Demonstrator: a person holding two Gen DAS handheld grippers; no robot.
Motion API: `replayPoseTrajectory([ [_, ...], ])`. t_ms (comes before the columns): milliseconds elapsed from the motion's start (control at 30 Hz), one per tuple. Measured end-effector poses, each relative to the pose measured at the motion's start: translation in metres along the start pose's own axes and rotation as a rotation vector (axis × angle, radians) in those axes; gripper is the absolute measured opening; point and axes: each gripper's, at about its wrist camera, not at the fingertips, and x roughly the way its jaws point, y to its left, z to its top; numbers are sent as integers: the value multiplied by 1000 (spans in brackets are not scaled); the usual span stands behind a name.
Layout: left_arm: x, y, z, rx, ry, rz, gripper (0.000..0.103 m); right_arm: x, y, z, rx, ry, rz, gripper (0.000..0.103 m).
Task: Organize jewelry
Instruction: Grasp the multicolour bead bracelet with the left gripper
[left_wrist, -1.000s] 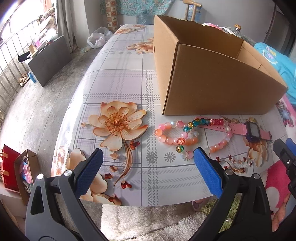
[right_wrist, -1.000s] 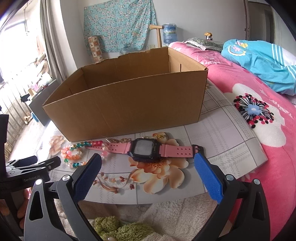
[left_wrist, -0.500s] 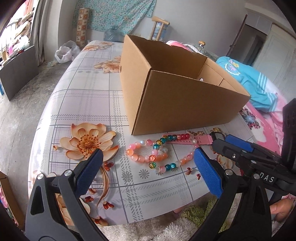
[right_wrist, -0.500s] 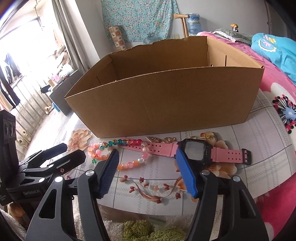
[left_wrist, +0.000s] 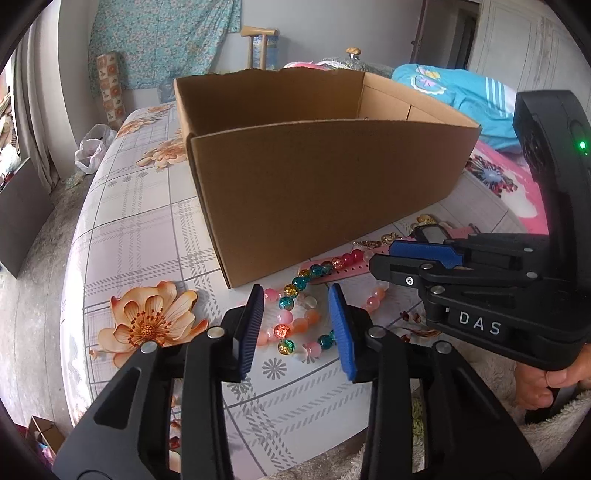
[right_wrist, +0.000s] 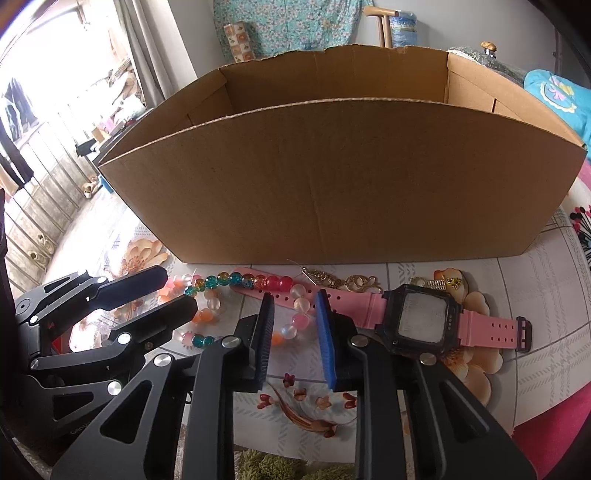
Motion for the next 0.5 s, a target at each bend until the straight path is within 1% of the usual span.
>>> replayPoseTrajectory([
  [133,13,2,0,14,63,25,29,10,1,1,-7,29,-3,20],
  [233,13,6,-1,1,71,12,27,11,6,1,-29,20,-20,17],
  [267,13,7,-1,-2,70,9,26,11,7,1,-34,18,-27,14],
  [300,12,7,-1,-3,69,7,21,14,11,1,-39,15,-34,10],
  [333,12,7,-1,-3,68,8,17,15,12,1,-42,13,-41,10],
  [367,11,7,-1,-5,67,5,14,15,12,0,-40,11,-34,10],
  [400,10,7,0,-9,65,3,9,14,10,-2,-34,7,-25,10],
  [500,12,7,3,-23,57,1,9,15,-2,-1,-8,-1,4,10],
])
